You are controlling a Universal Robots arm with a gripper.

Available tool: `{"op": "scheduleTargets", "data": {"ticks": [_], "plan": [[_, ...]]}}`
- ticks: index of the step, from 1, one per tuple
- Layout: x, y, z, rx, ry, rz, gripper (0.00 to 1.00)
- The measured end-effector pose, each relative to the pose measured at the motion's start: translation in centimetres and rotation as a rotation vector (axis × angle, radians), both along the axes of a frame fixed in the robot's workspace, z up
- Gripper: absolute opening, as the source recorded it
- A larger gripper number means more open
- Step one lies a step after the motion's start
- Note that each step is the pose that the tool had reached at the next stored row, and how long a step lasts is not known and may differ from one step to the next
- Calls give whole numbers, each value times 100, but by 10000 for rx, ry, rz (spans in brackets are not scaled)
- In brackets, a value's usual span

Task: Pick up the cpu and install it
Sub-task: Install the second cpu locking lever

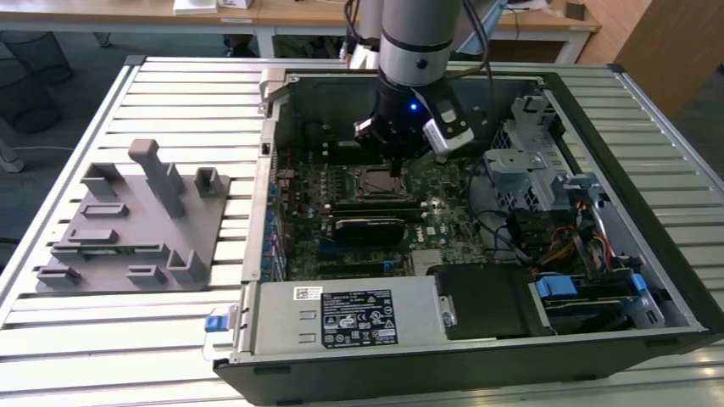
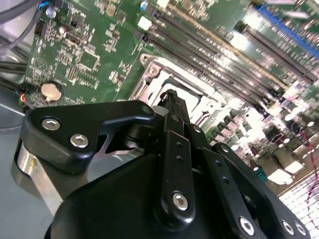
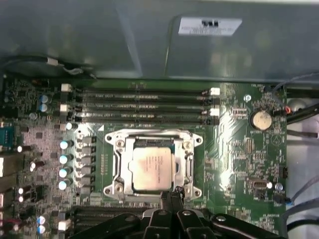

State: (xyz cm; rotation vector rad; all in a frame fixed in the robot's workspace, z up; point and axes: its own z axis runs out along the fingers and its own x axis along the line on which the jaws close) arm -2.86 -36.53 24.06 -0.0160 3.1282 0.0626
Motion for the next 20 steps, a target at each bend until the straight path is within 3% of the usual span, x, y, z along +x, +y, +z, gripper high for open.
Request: {"op": "scheduleTargets", "data": {"ticks": [2, 3, 4, 9, 13, 16, 18, 20], "plan": [[-1, -45, 0, -1, 4, 1, 11], [-3, -74, -2, 14, 194, 1, 11], [-12, -102, -12, 44, 247, 2, 11], [-36, -163, -40, 46, 249, 2, 11], [-34, -173, -40, 44, 264, 2, 11], [-33, -176, -41, 46, 342, 2, 11], [-33, -183, -42, 79, 481, 2, 11], [-54, -202, -50, 84, 495, 2, 11]]}}
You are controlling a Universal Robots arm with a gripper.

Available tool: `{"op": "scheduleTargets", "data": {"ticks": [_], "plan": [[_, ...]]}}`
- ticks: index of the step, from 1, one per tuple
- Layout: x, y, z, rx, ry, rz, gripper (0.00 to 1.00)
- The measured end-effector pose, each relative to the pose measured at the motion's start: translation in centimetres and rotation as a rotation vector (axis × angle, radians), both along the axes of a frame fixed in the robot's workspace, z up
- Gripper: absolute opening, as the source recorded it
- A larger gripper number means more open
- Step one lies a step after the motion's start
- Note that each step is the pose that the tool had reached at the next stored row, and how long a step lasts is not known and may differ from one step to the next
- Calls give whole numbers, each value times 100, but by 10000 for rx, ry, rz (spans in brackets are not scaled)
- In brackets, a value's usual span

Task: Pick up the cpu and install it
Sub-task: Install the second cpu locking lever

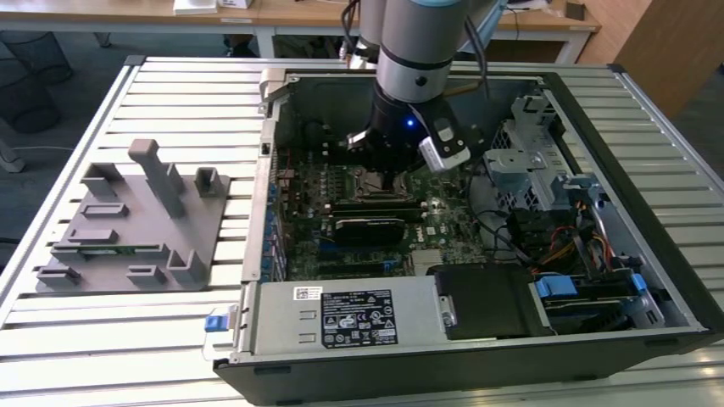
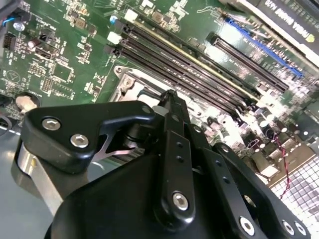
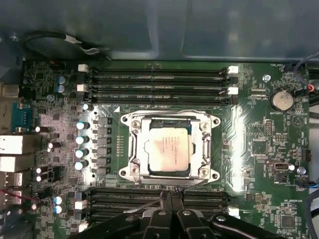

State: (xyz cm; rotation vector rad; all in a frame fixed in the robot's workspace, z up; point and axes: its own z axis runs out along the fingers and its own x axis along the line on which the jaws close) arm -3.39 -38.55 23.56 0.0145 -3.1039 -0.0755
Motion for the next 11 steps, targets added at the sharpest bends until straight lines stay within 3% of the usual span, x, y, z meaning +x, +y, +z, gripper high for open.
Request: {"op": "scheduleTargets", "data": {"ticks": [6, 11], "plan": [[-33, -33, -18, 33, 36, 0, 11], [-132, -43, -37, 47, 53, 0, 11]]}}
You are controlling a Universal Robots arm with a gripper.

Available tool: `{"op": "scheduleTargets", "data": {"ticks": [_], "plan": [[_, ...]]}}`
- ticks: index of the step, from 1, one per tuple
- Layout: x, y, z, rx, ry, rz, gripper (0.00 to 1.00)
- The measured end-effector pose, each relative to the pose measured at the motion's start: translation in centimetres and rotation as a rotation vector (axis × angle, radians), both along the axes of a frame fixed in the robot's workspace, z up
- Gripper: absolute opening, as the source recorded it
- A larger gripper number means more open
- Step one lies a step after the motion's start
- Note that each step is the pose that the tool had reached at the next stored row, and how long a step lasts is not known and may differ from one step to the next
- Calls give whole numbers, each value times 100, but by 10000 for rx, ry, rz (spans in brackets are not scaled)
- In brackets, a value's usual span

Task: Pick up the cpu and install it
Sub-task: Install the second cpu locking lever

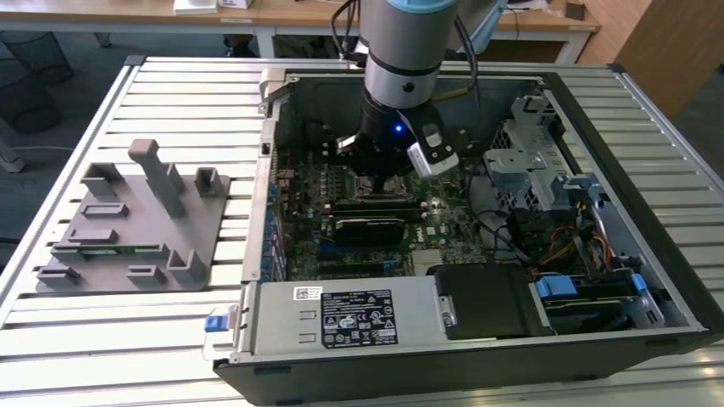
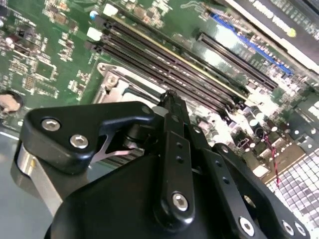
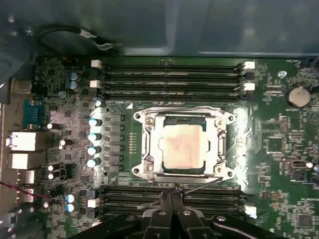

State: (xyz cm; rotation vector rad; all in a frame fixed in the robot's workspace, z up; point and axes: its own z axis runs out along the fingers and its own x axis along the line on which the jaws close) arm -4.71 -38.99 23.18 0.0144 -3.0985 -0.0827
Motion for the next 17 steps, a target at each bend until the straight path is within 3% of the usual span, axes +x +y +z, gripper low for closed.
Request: {"op": "scheduleTargets", "data": {"ticks": [2, 6, 10, 17], "plan": [[-14, -11, -12, 43, 1, 0, 11], [-29, -28, -28, 245, 3, 0, 11], [-64, -86, -44, 325, 3, -1, 11], [-138, -105, -84, 513, 3, 0, 11]]}}
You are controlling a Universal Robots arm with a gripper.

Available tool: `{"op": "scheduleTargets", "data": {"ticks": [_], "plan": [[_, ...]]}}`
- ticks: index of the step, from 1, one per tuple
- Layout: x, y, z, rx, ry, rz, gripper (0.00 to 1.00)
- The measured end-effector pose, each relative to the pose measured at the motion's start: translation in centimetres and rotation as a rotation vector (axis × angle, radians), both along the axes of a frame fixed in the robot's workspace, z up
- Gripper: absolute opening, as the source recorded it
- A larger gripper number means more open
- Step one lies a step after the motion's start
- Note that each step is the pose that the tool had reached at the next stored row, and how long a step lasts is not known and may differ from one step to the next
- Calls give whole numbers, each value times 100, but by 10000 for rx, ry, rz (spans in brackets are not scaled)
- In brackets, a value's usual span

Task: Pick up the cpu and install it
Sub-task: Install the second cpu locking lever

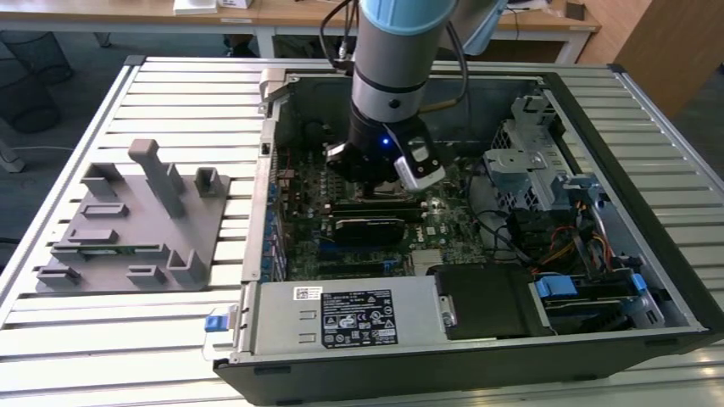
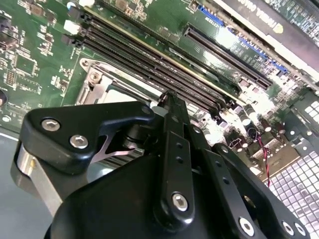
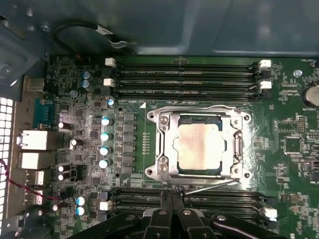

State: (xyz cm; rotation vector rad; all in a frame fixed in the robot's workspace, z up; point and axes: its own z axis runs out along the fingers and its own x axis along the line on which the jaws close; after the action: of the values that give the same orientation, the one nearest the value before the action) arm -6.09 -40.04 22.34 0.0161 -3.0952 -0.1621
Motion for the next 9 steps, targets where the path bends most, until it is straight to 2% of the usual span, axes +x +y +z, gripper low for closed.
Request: {"op": "scheduleTargets", "data": {"ticks": [3, 9], "plan": [[-15, -5, -25, 97, -1, 0, 11], [-37, -28, -74, 98, 0, -3, 11]]}}
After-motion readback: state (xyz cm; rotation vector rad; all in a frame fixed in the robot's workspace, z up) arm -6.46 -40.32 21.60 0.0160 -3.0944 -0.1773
